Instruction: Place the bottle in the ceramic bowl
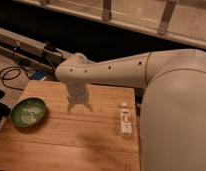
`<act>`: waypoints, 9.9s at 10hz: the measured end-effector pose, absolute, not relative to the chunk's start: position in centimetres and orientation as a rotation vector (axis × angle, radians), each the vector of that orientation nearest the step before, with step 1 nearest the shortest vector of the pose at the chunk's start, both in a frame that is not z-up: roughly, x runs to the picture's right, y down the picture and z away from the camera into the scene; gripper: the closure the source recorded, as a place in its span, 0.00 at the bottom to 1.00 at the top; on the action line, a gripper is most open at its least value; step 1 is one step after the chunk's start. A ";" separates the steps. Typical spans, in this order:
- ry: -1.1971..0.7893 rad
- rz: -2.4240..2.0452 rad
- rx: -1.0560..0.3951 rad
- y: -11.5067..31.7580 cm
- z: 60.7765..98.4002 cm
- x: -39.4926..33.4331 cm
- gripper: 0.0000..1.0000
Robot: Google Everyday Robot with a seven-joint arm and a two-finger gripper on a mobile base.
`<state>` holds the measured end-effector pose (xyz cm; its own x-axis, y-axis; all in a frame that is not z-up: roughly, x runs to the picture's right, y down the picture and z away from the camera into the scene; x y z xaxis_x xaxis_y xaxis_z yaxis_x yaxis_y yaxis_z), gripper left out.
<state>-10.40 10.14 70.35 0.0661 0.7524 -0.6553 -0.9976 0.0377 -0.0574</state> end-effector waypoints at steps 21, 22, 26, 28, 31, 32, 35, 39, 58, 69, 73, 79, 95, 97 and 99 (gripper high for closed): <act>0.299 1.603 -0.438 8.1 69.6 4.8 0.35; 0.309 1.604 -0.437 8.2 69.8 4.9 0.35; 0.404 1.642 -0.435 9.4 75.2 10.0 0.35; 0.461 1.663 -0.456 11.2 78.0 12.8 0.35; 0.525 1.673 -0.489 13.1 79.0 14.6 0.35; 0.537 1.684 -0.510 13.6 79.4 14.3 0.35; 0.555 1.712 -0.540 14.4 79.7 14.2 0.35; 0.595 1.692 -0.599 16.4 81.0 12.9 0.35; 0.207 1.735 -0.849 10.7 79.1 8.4 1.00; 0.043 1.539 -0.937 4.6 80.5 -3.0 1.00; 0.035 1.464 -0.956 4.5 80.4 -4.7 1.00; -0.023 1.154 -1.043 2.7 80.7 -18.8 1.00; -0.083 0.741 -1.210 3.9 80.0 -32.3 1.00; -0.085 0.694 -1.223 3.6 80.4 -33.9 1.00; -0.090 0.653 -1.246 4.2 80.4 -35.0 1.00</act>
<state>-34.98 4.16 80.35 0.8162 0.5049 -0.2809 -0.4102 0.1640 -0.8971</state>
